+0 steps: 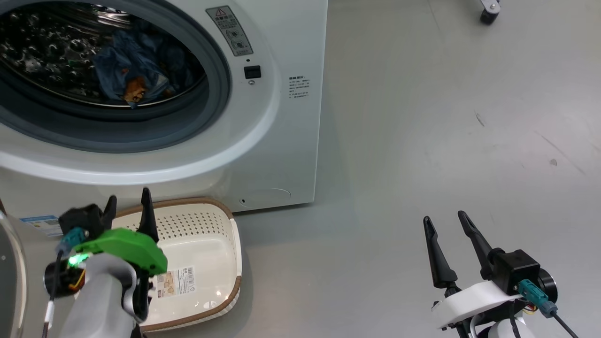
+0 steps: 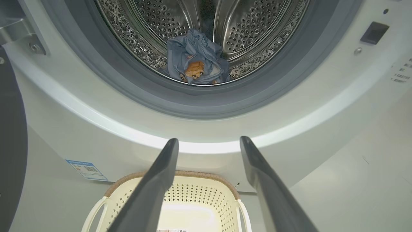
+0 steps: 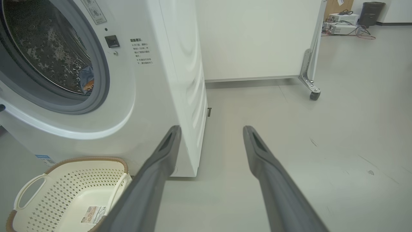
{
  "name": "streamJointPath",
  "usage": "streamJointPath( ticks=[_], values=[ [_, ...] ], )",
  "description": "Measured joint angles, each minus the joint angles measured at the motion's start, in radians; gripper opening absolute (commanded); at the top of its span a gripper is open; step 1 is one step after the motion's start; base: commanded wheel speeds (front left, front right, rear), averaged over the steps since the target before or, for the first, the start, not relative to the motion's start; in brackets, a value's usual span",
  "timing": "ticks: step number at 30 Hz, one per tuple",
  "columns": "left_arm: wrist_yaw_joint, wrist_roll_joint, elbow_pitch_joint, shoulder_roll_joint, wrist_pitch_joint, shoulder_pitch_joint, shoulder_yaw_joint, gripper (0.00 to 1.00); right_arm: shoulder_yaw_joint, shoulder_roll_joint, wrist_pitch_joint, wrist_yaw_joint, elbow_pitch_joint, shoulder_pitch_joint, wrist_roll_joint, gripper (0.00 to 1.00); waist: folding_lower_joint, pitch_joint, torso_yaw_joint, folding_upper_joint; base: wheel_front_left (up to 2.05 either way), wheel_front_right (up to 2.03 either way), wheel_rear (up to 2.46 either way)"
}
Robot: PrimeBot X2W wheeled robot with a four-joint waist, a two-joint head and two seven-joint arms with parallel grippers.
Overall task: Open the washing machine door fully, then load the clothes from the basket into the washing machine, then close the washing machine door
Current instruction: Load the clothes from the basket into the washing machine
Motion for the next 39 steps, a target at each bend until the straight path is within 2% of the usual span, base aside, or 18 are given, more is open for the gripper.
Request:
streamJointPath(
  ticks=[3,15,26,39],
  values=[
    [0.000,0.000,-0.043,0.000,0.000,0.088,0.015,1.00,0.009,0.000,0.000,0.018,0.004,0.001,-0.006,1.00,0.0000,-0.030,0.015,0.0000,0.00,0.00,0.00],
    [-0.003,0.026,-0.259,-0.001,0.000,0.277,0.002,1.00,0.010,0.002,0.000,0.034,0.002,0.020,-0.021,1.00,0.0000,-0.085,0.060,0.0000,0.00,0.00,0.00],
    [0.003,0.030,-0.401,-0.001,0.000,0.443,0.060,1.00,0.014,0.002,0.000,0.050,0.010,0.039,-0.034,1.00,0.0000,-0.138,0.051,0.0000,0.00,0.00,0.00],
    [0.014,0.038,-0.529,-0.002,0.000,0.580,0.095,1.00,-0.012,-0.016,0.000,0.051,-0.001,0.077,-0.050,1.00,0.0000,-0.165,0.034,0.0000,0.00,0.00,0.00]
  ],
)
